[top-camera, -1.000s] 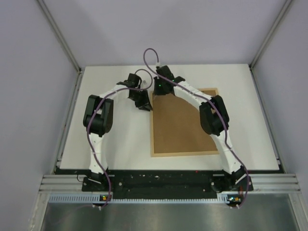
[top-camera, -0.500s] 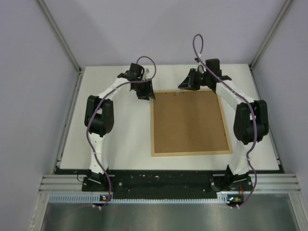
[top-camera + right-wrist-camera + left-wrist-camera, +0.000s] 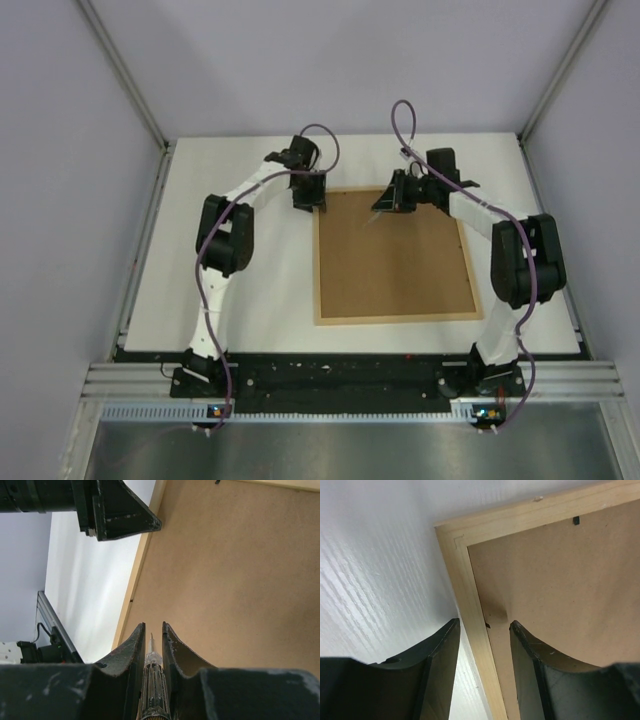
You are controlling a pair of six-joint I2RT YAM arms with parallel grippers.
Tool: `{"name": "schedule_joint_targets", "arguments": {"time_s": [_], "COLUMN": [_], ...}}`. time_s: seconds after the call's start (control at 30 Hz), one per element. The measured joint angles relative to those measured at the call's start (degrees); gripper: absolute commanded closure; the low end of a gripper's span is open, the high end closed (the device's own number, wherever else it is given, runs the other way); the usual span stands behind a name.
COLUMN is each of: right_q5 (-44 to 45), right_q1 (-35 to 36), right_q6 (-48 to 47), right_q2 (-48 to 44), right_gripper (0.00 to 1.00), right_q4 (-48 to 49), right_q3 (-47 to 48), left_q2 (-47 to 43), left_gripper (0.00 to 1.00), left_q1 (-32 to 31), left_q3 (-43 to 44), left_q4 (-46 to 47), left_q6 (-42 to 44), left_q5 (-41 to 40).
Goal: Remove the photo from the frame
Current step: Adjust the photo frame item on the photo frame.
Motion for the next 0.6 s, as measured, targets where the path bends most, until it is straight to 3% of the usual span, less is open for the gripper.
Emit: {"name": "schedule_joint_targets", "arguments": {"time_s": [0.23,0.6], "right_q5": [0.07,-0.83], "right_q1": [0.00,0.00], "right_q6": [-1.14,-1.18], "right_q2": [0.00,0.04], "right_gripper": [1.00,1.00], "right_q4": [0.96,1.18], "right_q3": [0.00,0.00], "left_q2": [0.52,0.52], "left_gripper": [0.51,0.61], "left_q1": [-1.90,-2.27], "left_q3": [0.42,0.50], "left_q4": [-1.25,-1.51], "left_q6": [0.55,0.66], "left_q5": [-3.56,-5.75]}}
